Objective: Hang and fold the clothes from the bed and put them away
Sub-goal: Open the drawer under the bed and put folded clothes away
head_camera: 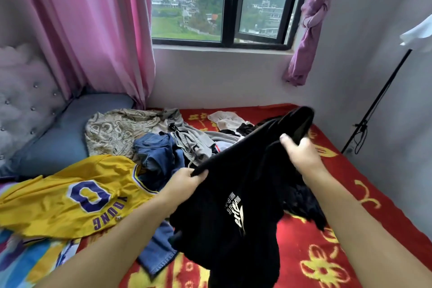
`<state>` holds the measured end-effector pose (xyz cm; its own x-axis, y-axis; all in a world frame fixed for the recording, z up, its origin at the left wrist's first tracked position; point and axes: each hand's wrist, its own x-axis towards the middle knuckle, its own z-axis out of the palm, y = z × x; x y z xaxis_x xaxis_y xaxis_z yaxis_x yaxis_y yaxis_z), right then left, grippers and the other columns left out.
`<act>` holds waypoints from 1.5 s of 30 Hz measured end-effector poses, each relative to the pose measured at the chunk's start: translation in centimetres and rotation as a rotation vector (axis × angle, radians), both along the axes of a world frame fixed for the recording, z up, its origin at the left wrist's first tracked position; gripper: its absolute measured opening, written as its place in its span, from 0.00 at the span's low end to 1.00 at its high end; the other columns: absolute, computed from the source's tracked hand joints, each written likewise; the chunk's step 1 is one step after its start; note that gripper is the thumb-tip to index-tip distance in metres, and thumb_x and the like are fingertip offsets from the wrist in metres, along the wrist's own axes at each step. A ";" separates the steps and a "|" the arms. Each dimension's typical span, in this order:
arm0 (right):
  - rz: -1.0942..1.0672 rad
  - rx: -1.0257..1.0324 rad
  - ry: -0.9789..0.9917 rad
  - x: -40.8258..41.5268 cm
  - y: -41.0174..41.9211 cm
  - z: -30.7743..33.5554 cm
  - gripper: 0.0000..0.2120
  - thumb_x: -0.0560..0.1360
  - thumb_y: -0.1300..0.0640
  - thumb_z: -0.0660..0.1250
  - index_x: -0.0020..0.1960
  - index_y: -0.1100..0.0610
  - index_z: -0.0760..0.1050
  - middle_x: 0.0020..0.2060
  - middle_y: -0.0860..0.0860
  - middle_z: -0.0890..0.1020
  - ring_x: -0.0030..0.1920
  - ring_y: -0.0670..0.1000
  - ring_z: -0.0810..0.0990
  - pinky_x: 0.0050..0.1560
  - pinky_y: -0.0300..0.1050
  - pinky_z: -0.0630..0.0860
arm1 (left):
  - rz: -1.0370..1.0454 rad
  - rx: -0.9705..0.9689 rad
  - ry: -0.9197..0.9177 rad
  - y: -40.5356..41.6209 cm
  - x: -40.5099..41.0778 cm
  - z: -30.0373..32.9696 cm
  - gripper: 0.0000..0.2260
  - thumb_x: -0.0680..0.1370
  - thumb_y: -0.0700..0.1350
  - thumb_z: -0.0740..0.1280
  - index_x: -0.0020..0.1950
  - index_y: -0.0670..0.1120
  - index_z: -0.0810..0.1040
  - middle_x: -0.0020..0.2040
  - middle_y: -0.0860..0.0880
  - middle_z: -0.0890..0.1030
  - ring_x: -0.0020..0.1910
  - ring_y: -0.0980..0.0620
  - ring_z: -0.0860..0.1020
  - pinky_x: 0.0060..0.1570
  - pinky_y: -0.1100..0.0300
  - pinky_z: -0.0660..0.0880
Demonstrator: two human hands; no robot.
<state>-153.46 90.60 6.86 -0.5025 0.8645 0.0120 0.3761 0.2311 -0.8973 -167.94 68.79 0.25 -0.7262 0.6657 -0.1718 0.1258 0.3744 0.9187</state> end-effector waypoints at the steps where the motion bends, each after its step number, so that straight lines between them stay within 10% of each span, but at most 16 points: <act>1: 0.096 0.082 -0.155 0.7 -0.7 -1.4 0.32 0.76 0.48 0.67 0.74 0.61 0.61 0.67 0.59 0.72 0.67 0.57 0.71 0.66 0.46 0.67 | 0.030 0.070 -0.153 0.3 0.3 0.9 0.14 0.79 0.48 0.66 0.41 0.38 0.79 0.34 0.43 0.79 0.32 0.48 0.77 0.35 0.58 0.71; 6: 1.016 -0.089 -0.276 2.6 -8.8 -4.8 0.43 0.68 0.38 0.71 0.75 0.36 0.50 0.70 0.35 0.68 0.66 0.32 0.67 0.65 0.31 0.66 | -0.004 0.148 -0.609 2.6 2.4 3.8 0.11 0.78 0.46 0.67 0.46 0.38 0.80 0.38 0.42 0.83 0.32 0.48 0.81 0.34 0.60 0.78; 10: 0.731 0.069 -0.164 2.4 -10.8 -6.7 0.06 0.76 0.55 0.64 0.52 0.48 0.74 0.47 0.42 0.80 0.48 0.41 0.78 0.53 0.46 0.75 | -0.072 0.271 -0.869 3.0 3.4 4.7 0.07 0.75 0.41 0.66 0.47 0.37 0.77 0.36 0.43 0.80 0.31 0.50 0.79 0.32 0.62 0.77; 12: 0.552 -0.036 -0.015 2.5 -10.4 -6.6 0.09 0.78 0.63 0.60 0.44 0.53 0.76 0.39 0.44 0.80 0.42 0.42 0.77 0.47 0.45 0.75 | -0.117 0.413 -0.950 2.7 3.4 4.9 0.07 0.73 0.39 0.65 0.49 0.38 0.77 0.38 0.43 0.81 0.35 0.50 0.81 0.38 0.58 0.80; 17: 0.321 -0.538 0.310 2.5 -9.1 -4.9 0.07 0.76 0.59 0.66 0.43 0.61 0.81 0.37 0.58 0.83 0.37 0.53 0.82 0.37 0.44 0.79 | -0.290 0.338 -0.539 0.6 4.6 3.3 0.21 0.71 0.52 0.72 0.62 0.49 0.77 0.59 0.50 0.82 0.61 0.52 0.78 0.61 0.54 0.73; 21: 0.392 -0.643 0.354 2.3 -8.6 -3.8 0.16 0.78 0.49 0.64 0.44 0.57 0.85 0.43 0.58 0.85 0.42 0.55 0.85 0.39 0.44 0.80 | -0.402 0.306 -0.317 0.5 7.7 1.3 0.12 0.74 0.48 0.68 0.57 0.54 0.80 0.55 0.54 0.83 0.56 0.56 0.80 0.51 0.65 0.76; 26: 0.404 -0.468 0.307 2.8 -8.7 -4.6 0.16 0.79 0.49 0.61 0.45 0.56 0.84 0.44 0.56 0.86 0.45 0.53 0.85 0.47 0.44 0.80 | -0.080 0.199 0.117 1.4 6.8 1.0 0.08 0.76 0.38 0.60 0.38 0.45 0.75 0.32 0.52 0.73 0.36 0.53 0.70 0.36 0.60 0.68; 31: 0.281 -0.207 0.147 4.7 -7.2 -4.1 0.10 0.76 0.46 0.66 0.54 0.47 0.80 0.43 0.43 0.84 0.43 0.39 0.81 0.43 0.31 0.73 | 0.033 0.322 0.145 -0.2 3.6 4.4 0.15 0.78 0.29 0.57 0.49 0.43 0.80 0.26 0.59 0.75 0.24 0.65 0.71 0.26 0.74 0.64; 35: 0.541 -0.071 0.040 3.5 -8.8 -2.8 0.38 0.65 0.37 0.72 0.70 0.28 0.56 0.56 0.30 0.73 0.56 0.31 0.74 0.55 0.28 0.69 | -0.206 0.285 0.340 0.6 4.6 7.4 0.19 0.73 0.26 0.58 0.45 0.45 0.83 0.38 0.56 0.82 0.39 0.60 0.78 0.42 0.70 0.73; 41: 0.293 0.305 -0.248 1.8 -5.1 -3.7 0.10 0.73 0.63 0.66 0.49 0.51 0.82 0.42 0.50 0.85 0.44 0.50 0.81 0.41 0.38 0.71 | 0.049 0.250 0.708 -0.5 0.8 8.4 0.18 0.66 0.26 0.63 0.38 0.47 0.85 0.37 0.57 0.83 0.41 0.66 0.78 0.45 0.78 0.67; 45: 0.213 0.342 -0.341 3.1 0.5 -1.6 0.11 0.72 0.65 0.65 0.44 0.51 0.82 0.42 0.52 0.85 0.40 0.50 0.80 0.38 0.39 0.69 | 0.269 0.040 0.818 -2.9 -4.3 8.0 0.10 0.69 0.30 0.66 0.41 0.41 0.83 0.40 0.45 0.80 0.44 0.46 0.77 0.40 0.66 0.63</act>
